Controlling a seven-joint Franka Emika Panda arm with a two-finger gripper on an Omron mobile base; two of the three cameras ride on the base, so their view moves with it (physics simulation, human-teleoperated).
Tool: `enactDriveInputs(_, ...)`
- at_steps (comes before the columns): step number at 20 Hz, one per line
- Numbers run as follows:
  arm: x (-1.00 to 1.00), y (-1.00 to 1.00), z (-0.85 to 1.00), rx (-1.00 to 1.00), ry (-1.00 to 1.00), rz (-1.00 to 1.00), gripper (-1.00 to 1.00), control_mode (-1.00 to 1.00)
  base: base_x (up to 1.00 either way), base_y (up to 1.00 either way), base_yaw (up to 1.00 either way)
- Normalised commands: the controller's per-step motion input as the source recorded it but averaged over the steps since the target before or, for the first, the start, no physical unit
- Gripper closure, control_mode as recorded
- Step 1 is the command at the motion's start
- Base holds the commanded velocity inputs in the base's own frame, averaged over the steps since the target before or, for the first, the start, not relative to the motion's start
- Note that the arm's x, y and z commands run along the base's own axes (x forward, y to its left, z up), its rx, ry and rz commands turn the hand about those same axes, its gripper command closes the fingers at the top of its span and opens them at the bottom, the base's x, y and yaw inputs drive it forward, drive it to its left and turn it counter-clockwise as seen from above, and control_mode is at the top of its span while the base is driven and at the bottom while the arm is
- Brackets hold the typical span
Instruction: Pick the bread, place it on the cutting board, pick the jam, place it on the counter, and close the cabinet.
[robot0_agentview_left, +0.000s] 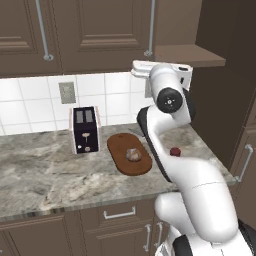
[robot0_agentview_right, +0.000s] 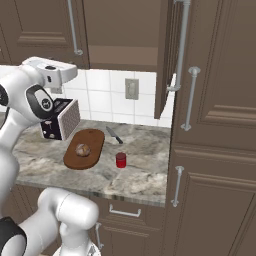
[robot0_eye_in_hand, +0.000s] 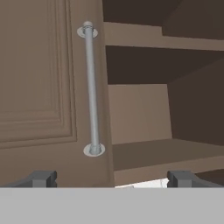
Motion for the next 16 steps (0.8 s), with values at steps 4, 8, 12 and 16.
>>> enactDriveInputs(4, -0.31, -0.1, 0.05, 0.0, 0.0, 0.0, -1.0, -1.0, 0.0, 0.0, 0.0)
enactDriveInputs(8, -0.3, -0.14, 0.0, 0.0, 0.0, 0.01, -1.0, -1.0, 0.0, 0.0, 0.0)
enactDriveInputs(12, -0.29, -0.2, 0.0, 0.0, 0.0, 0.02, -1.0, -1.0, 0.0, 0.0, 0.0)
enactDriveInputs(16, -0.22, -0.23, 0.0, 0.0, 0.0, 0.03, -1.0, -1.0, 0.0, 0.0, 0.0)
